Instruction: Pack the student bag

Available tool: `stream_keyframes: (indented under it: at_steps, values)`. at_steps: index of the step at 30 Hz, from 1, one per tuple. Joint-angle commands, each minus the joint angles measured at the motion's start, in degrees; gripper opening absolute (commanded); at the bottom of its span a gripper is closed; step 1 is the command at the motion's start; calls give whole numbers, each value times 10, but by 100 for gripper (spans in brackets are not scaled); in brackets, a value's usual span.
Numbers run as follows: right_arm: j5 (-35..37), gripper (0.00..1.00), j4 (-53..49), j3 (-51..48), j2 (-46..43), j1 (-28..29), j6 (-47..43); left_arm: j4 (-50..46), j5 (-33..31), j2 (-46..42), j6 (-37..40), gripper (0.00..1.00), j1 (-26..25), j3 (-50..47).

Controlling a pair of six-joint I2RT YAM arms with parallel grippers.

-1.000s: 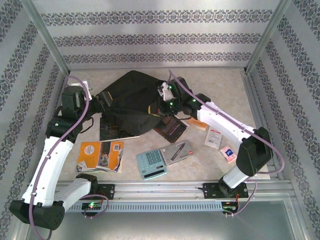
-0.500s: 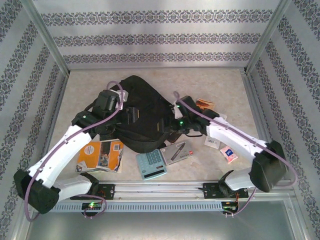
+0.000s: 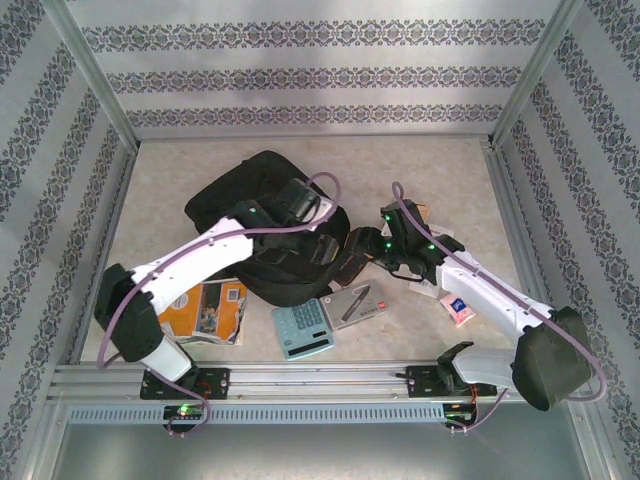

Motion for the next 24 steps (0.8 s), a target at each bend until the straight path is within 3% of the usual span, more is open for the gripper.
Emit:
stream_keyframes:
  at_steps: [1, 15, 18, 24]
  values:
    - [9, 66, 8, -19, -28, -14, 4, -48, -19, 29, 31, 66, -16, 30]
    - [-14, 56, 21, -66, -70, -58, 2, -37, -16, 98, 21, 60, -18, 49]
    - [-20, 54, 26, -70, -71, -62, 2, -33, -28, 103, 18, 53, -18, 47]
    - [-34, 47, 30, -67, -69, -62, -4, -27, -31, 106, 15, 21, -13, 56]
